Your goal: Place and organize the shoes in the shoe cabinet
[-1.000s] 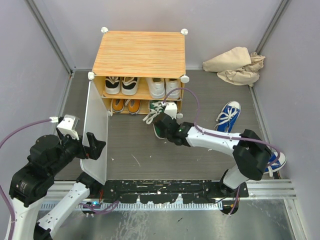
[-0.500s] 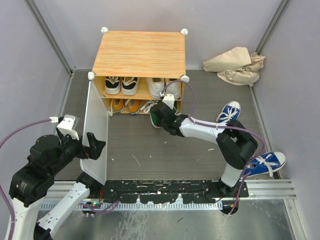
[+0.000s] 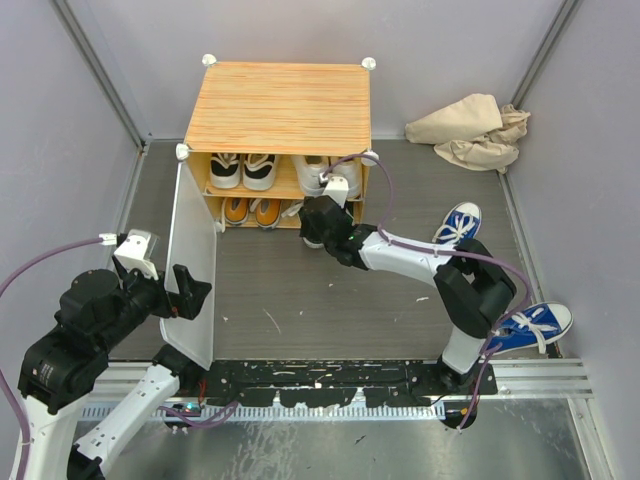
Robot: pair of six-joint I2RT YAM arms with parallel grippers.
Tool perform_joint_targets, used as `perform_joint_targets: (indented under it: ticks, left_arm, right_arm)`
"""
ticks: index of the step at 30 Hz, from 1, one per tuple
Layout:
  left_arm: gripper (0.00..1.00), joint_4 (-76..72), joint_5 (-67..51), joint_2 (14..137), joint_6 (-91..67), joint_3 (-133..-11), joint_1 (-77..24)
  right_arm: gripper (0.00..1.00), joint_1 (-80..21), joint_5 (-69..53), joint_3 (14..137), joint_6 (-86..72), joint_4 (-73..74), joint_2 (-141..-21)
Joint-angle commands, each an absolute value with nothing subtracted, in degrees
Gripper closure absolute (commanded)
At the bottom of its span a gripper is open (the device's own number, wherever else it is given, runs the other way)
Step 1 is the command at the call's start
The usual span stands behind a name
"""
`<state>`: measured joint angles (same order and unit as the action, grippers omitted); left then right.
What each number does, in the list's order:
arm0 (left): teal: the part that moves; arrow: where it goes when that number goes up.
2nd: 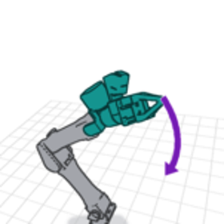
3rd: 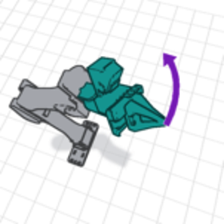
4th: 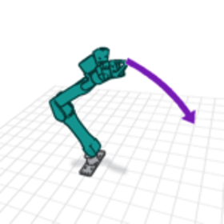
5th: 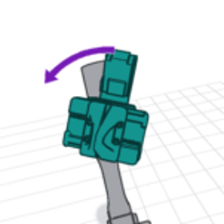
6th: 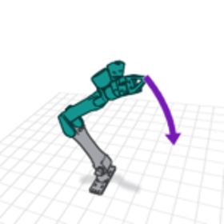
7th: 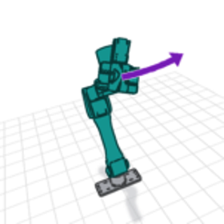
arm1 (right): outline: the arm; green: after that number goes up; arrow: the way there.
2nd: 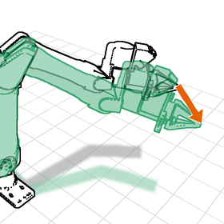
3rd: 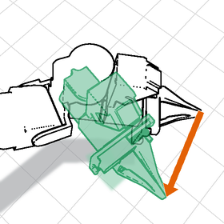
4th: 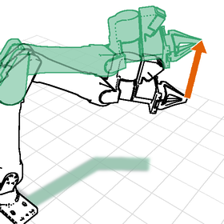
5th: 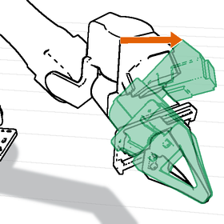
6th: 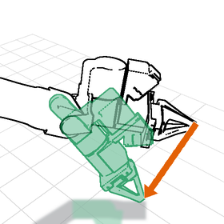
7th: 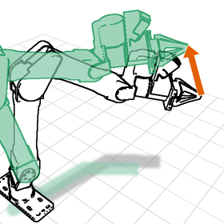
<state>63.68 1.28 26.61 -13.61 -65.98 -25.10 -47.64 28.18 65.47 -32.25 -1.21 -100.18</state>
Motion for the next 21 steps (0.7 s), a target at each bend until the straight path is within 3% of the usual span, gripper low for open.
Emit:
perform_joint_targets:
  ticks: [1, 14, 18, 21]
  left_arm:
    - [0.02, 63.8, 2.2, 27.2, -11.7, -66.2, -25.0]
    - [0.02, 65.3, 3.3, 27.2, -11.3, -67.0, -25.0]
    - [0.02, 65.6, 3.5, 27.4, -11.3, -67.1, -25.0]
    - [0.02, 65.8, 3.7, 27.4, -11.3, -67.2, -25.0]
  right_arm:
    - [0.41, -48.5, 28.2, 64.6, -31.2, -1.3, -94.8]
    - [0.42, -48.8, 28.8, 66.3, -32.0, 4.0, -100.6]
    - [0.48, -48.7, 29.9, 66.5, -32.1, 3.5, -102.1]
    - [0.59, -48.7, 30.8, 66.7, -31.2, 2.1, -103.5]
